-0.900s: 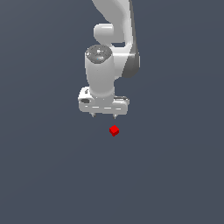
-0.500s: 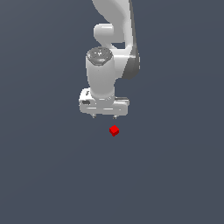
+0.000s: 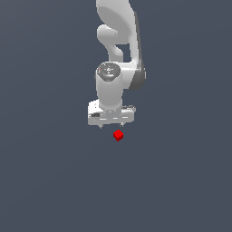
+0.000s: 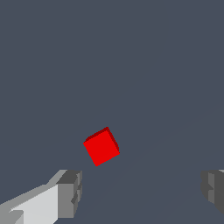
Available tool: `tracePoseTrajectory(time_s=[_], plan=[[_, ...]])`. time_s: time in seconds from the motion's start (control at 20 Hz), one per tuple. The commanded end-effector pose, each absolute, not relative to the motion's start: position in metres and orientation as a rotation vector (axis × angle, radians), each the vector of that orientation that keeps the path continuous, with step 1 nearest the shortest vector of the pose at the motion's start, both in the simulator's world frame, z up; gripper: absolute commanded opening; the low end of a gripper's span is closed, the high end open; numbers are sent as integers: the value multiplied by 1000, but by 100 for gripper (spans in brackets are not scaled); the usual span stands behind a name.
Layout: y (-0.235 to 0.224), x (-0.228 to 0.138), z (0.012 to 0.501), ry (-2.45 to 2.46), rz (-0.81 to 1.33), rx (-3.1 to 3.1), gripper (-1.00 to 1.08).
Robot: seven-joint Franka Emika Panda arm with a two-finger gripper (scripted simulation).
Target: Pick up the red cube and move it to a goal position.
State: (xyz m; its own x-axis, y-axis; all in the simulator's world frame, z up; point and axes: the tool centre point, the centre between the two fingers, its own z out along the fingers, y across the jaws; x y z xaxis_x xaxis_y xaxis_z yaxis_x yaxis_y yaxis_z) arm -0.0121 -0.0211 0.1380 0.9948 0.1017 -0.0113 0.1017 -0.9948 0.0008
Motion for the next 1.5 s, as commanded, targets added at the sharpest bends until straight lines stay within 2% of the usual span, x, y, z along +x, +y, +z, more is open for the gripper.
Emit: tracePoseTrajectory(time_s=[0.0, 0.6, 1.1, 1.15, 1.45], plan=[[-16, -13, 122, 266, -16, 3130, 100], [8, -21, 44, 779, -2, 3046, 100], [14, -24, 21, 925, 1, 3004, 100], [14, -24, 21, 925, 1, 3004, -100], [14, -24, 21, 925, 1, 3004, -100]])
